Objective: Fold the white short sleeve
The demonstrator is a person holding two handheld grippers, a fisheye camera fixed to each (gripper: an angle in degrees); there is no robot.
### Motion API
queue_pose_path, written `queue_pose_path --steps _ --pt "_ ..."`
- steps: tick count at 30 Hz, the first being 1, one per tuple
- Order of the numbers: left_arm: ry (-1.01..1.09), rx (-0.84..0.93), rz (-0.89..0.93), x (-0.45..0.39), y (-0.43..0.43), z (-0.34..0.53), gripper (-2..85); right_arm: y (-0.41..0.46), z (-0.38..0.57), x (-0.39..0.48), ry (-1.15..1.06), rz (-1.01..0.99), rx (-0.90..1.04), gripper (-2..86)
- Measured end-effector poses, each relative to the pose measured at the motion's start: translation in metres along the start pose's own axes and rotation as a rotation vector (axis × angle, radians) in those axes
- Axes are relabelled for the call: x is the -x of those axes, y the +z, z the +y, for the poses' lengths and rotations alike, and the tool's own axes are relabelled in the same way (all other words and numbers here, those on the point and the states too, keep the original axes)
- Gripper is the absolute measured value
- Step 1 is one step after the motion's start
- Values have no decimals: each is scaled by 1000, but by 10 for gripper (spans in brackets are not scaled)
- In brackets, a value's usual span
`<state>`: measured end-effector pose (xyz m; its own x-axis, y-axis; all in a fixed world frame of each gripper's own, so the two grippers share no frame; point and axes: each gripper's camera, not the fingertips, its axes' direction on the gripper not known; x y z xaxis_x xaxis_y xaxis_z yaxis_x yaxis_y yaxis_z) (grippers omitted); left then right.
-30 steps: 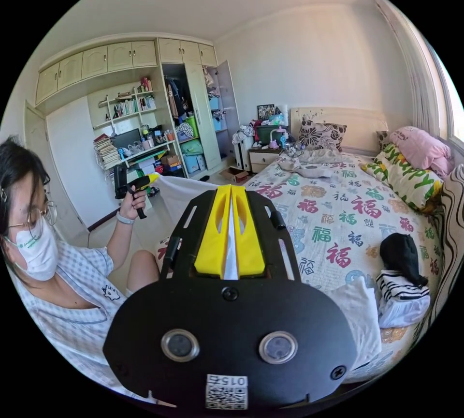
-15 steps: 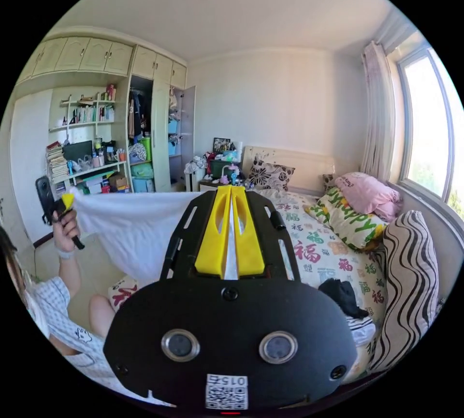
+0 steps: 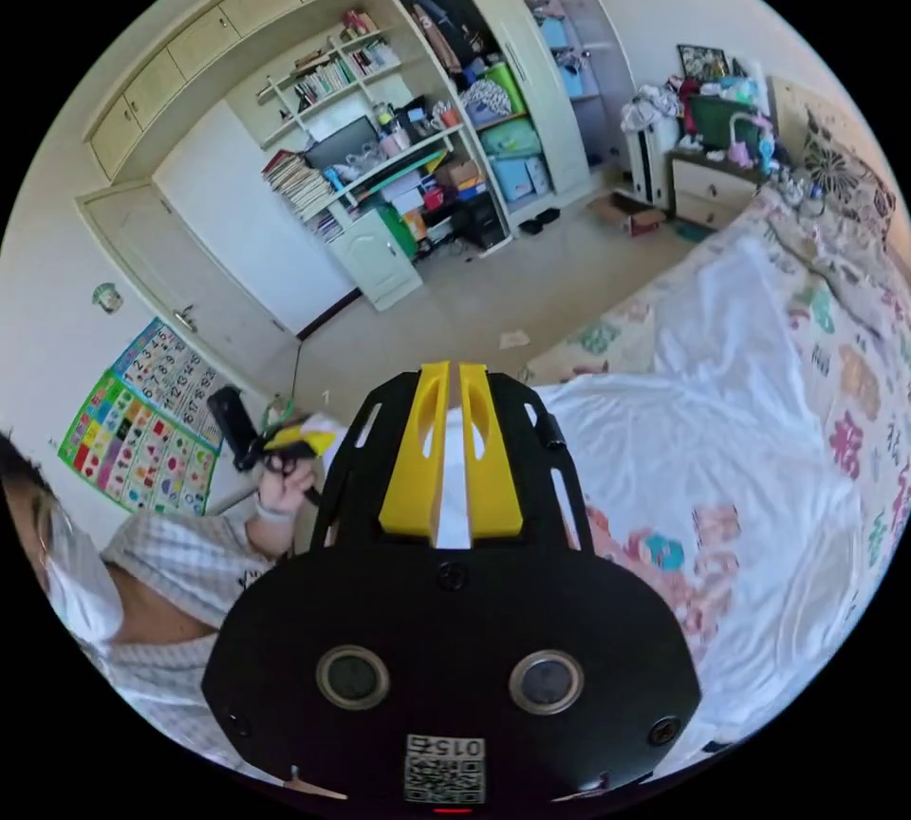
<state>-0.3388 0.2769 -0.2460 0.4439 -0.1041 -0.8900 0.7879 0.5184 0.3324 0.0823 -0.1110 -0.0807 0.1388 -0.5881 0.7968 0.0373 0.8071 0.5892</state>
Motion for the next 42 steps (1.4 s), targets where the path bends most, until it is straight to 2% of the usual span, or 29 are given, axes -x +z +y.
queue_pose_path --steps 3,5,9,12,20,26,30,35,37,38,42 --pt "-40 121 1 22 9 16 -5 24 99 1 21 98 126 61" --pt "-61 123 21 28 6 18 -5 31 159 4 99 118 170 75" --pt "-107 88 81 36 -1 6 -5 48 273 11 358 85 115 77" --pt "-98 87 77 34 -1 -3 -5 78 316 10 480 75 116 80" --pt "-130 86 93 33 -6 -14 -5 136 328 -22 562 106 52 101" --pt "-148 68 103 33 -19 -18 -4 130 348 -33 645 100 20 73" --pt "-150 63 112 35 -26 -20 -4 124 377 -36 738 101 36 100" --pt "-171 64 139 42 -29 -22 -4 131 372 -48 713 133 42 109" --pt "-172 65 143 43 -32 -23 -5 129 375 -48 720 145 55 98" --pt "-166 69 136 43 -35 -24 -5 124 379 -45 708 124 57 66" --pt "-125 72 160 42 -52 -27 -5 79 402 -24 679 -37 -104 -3"
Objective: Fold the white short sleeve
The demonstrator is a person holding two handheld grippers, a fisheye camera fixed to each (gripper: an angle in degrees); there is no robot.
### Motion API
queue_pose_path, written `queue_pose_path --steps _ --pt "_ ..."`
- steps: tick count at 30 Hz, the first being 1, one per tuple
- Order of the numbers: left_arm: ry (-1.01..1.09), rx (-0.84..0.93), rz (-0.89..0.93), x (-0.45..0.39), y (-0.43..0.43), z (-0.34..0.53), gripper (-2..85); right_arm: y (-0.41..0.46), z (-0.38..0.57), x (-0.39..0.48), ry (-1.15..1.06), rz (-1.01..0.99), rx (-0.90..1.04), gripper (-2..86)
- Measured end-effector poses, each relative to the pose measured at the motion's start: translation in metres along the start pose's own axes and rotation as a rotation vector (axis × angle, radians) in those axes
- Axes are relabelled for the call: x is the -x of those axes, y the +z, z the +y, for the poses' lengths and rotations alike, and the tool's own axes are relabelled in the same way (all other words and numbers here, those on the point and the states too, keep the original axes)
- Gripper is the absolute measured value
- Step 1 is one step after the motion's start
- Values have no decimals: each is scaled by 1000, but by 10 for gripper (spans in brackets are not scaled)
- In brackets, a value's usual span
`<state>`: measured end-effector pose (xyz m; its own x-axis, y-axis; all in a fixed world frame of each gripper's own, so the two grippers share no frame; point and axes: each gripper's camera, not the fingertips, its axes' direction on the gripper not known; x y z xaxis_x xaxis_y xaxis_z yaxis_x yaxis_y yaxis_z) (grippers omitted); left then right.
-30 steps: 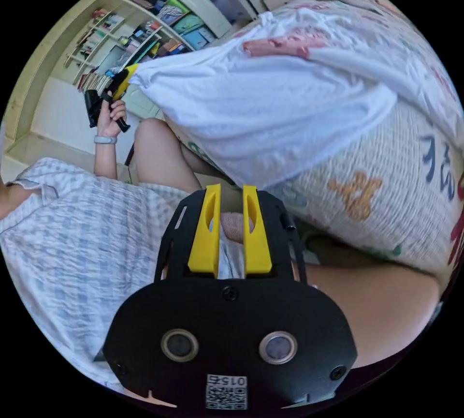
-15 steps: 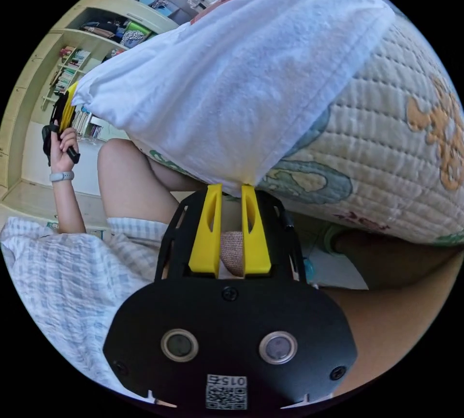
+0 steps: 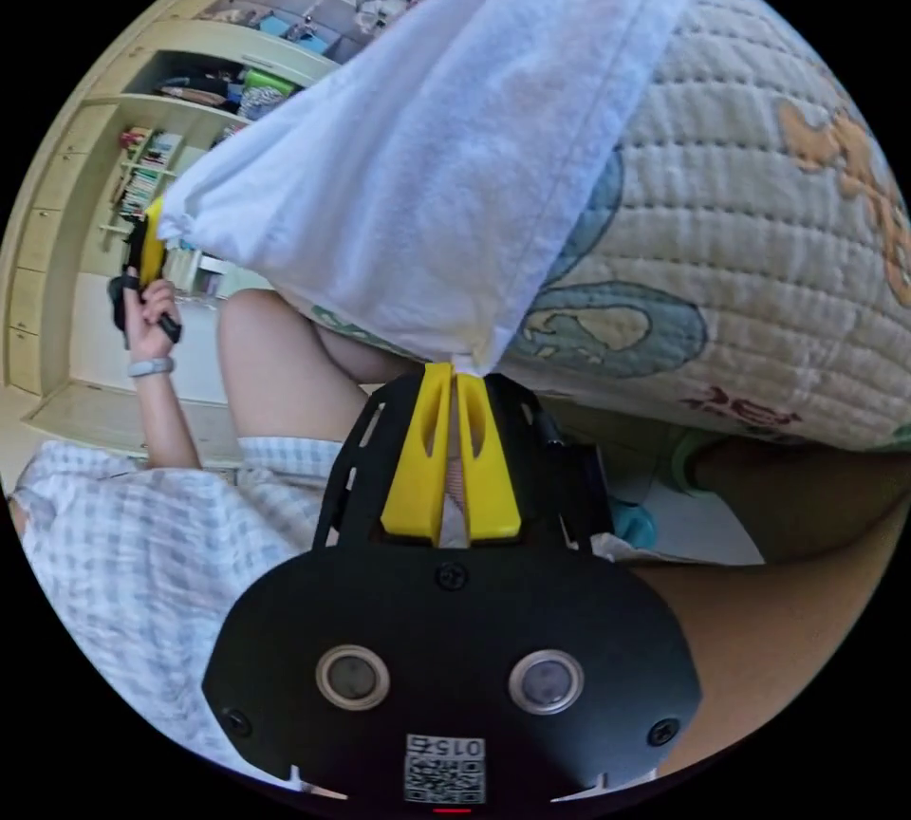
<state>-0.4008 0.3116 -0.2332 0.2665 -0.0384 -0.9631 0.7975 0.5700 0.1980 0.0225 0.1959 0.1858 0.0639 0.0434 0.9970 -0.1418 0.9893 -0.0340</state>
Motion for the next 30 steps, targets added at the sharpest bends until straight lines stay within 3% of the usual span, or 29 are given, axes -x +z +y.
queue_pose_path --steps 5,8,14,17,23,30 --pt "46 -83 84 -14 -29 -11 -6 -120 22 29 -140 -161 -213 -9" --pt "43 -126 130 -9 -25 -39 -7 -204 8 39 -186 -85 -362 -10" --pt "-76 50 284 45 126 -179 -7 -320 -141 22 -121 22 -474 -10" --pt "-82 -48 332 17 154 -281 -7 -390 -220 66 -137 90 -603 -9" --pt "166 -269 292 -119 86 -414 -7 -504 -231 211 -348 195 -858 -10" --pt "358 -272 308 -160 11 -363 -7 -513 -156 234 -546 172 -781 -10"
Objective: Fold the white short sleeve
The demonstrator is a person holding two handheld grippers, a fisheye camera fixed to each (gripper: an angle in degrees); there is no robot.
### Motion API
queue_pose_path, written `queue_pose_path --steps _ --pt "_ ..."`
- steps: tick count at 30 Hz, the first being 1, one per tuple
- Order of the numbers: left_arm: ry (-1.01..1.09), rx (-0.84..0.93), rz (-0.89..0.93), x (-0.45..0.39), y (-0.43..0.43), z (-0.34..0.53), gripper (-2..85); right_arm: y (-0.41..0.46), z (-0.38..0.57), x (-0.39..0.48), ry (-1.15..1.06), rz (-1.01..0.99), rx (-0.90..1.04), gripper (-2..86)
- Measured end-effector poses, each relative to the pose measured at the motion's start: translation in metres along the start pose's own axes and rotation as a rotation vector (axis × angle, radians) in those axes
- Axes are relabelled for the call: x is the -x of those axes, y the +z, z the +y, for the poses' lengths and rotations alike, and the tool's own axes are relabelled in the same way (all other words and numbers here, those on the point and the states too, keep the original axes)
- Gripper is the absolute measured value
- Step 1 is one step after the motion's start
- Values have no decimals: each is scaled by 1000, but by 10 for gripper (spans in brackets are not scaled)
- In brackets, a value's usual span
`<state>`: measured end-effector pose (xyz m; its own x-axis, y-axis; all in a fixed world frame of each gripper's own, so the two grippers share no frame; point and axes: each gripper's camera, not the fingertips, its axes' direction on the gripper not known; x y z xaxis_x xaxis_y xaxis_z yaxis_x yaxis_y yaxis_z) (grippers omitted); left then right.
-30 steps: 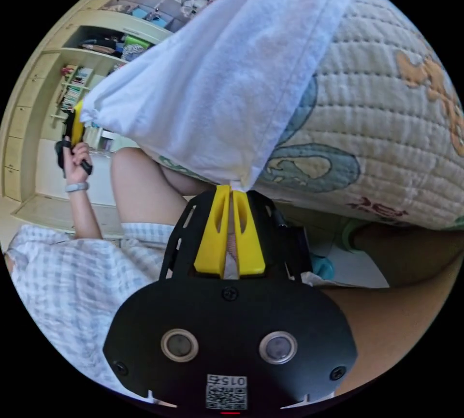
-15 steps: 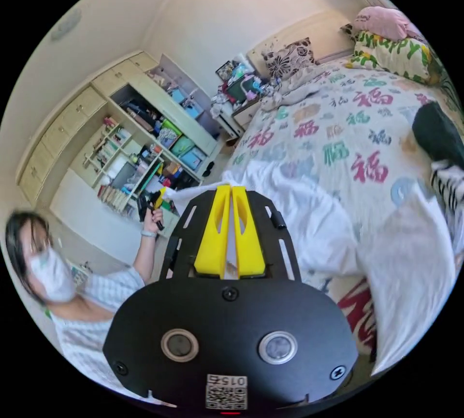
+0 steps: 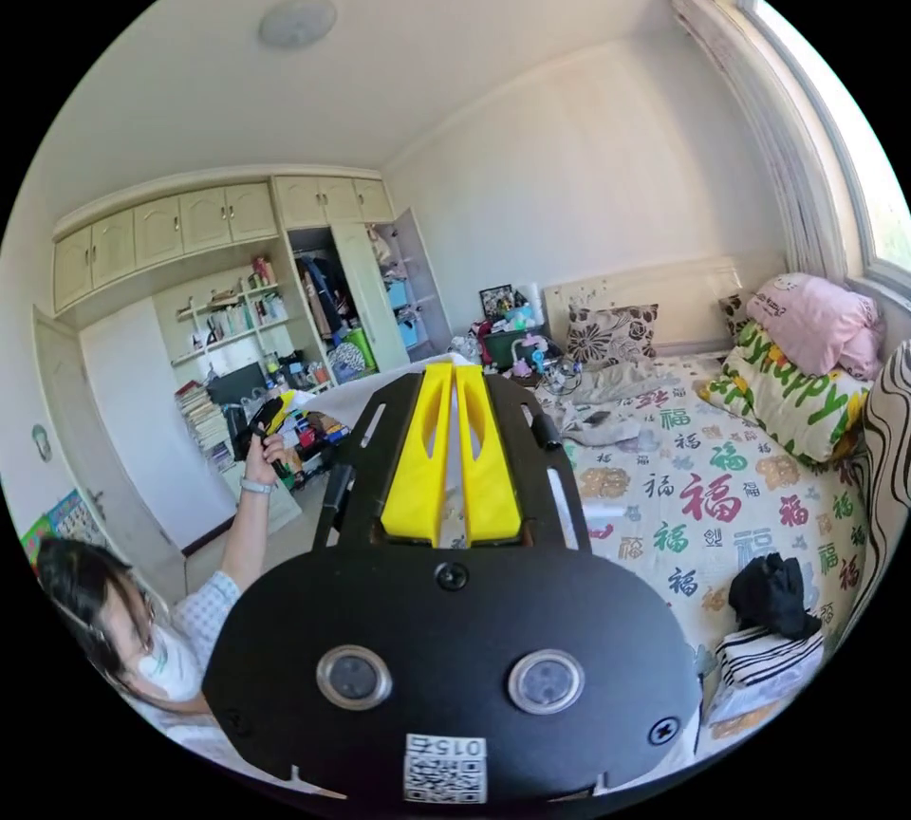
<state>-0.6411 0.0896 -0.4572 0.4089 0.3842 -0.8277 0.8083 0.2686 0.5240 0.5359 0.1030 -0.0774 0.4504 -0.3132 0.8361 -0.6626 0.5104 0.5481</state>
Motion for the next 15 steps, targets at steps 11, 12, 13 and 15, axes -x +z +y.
queue_pose_path --steps 11,12,13,15 --pt "-423 515 -76 31 -68 343 -7 19 303 -35 226 -56 510 -9" --pt "-504 571 -101 36 -69 381 -7 27 337 -43 282 -25 584 -9" --pt "-535 603 -116 38 -68 398 -7 30 352 -48 317 -12 619 -9" --pt "-596 699 -182 33 -66 443 -6 35 399 -61 424 17 705 -9"
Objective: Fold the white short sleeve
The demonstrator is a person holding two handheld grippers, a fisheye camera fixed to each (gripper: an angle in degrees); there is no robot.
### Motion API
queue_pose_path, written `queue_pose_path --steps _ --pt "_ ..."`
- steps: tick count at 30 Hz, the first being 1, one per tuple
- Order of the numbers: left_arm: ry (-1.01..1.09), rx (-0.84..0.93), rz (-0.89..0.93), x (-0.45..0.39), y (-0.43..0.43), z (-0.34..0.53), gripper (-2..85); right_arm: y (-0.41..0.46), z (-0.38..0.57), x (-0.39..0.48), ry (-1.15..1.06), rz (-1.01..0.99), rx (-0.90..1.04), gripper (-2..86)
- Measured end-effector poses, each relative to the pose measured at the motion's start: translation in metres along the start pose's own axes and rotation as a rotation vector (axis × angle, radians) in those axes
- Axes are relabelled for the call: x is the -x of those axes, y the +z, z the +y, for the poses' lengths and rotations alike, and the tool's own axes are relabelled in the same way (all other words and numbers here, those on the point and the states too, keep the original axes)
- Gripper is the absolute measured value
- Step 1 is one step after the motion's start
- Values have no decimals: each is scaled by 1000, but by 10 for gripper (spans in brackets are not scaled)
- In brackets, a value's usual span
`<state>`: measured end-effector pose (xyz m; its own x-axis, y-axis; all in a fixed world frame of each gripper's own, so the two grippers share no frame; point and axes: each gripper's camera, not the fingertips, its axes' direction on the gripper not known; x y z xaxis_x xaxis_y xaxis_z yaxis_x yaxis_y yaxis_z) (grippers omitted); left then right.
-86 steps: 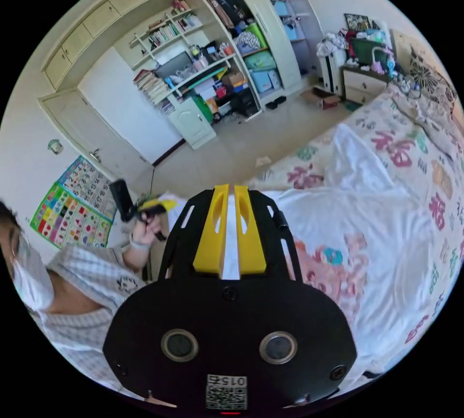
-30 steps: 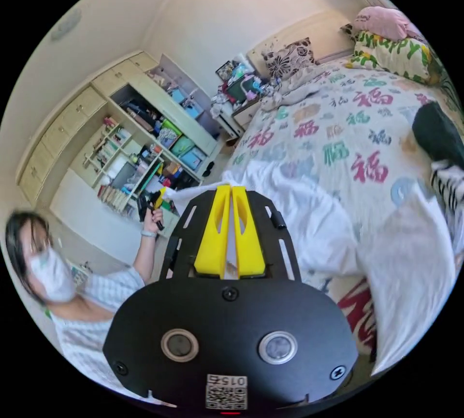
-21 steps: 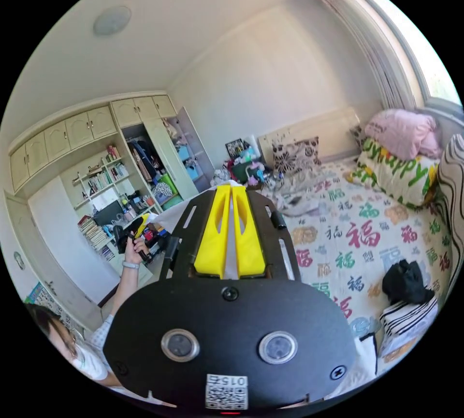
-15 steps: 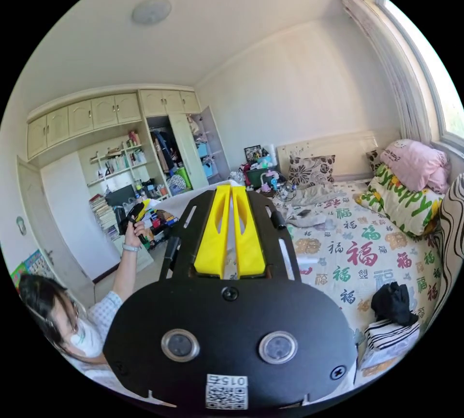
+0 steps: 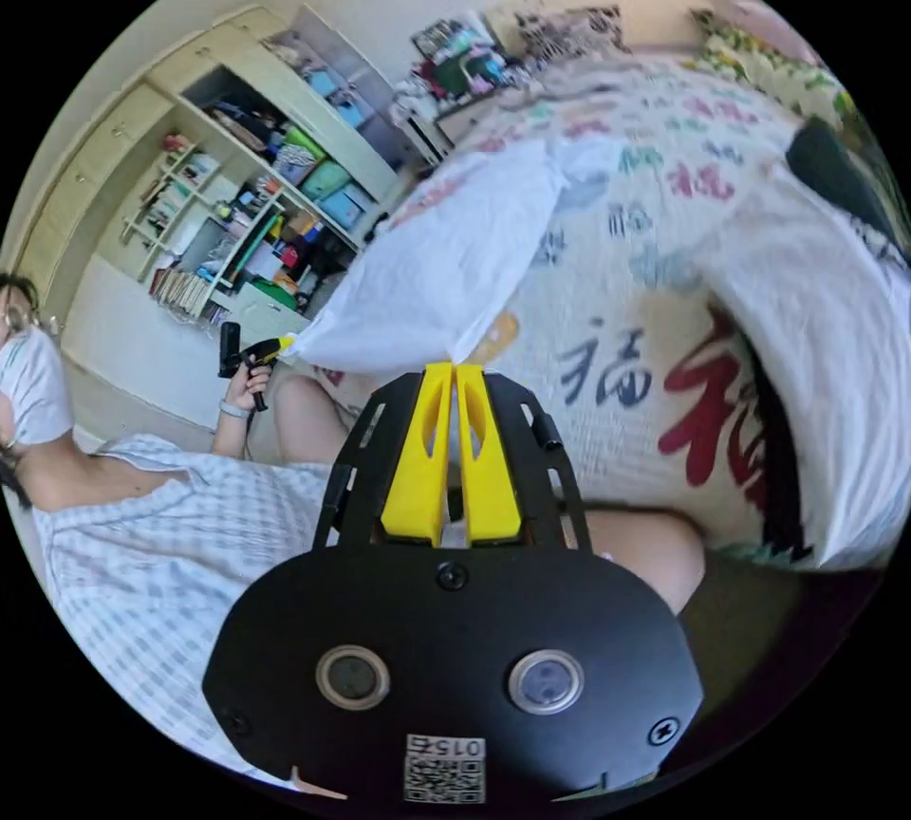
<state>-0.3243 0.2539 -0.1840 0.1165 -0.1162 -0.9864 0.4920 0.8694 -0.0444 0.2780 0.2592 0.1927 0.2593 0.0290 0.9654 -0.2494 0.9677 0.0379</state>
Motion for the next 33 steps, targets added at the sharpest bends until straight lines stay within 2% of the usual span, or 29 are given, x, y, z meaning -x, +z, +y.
queue_pose_path --steps 5,8,11,13,17,20,23,29,33 --pt "6 69 -95 -11 23 26 -3 25 25 -14 49 114 114 -9" --pt "-41 61 -128 -5 28 34 2 37 32 -22 69 94 154 -8" --pt "-96 58 -112 5 30 40 18 42 34 -29 79 76 151 0" --pt "-99 53 -110 4 23 45 36 35 34 -33 105 135 123 13" --pt "-97 -73 -325 -15 -13 48 94 9 25 -34 78 196 -31 54" --pt "-3 -145 -429 -47 -10 34 127 25 4 -27 21 215 -9 82" --pt "99 -37 -474 -65 38 19 134 57 -11 -24 -11 202 54 91" --pt "119 -15 -588 -47 93 12 87 75 -11 -25 1 269 31 64" --pt "52 -122 -611 -37 53 29 5 72 -6 -30 8 263 28 30"
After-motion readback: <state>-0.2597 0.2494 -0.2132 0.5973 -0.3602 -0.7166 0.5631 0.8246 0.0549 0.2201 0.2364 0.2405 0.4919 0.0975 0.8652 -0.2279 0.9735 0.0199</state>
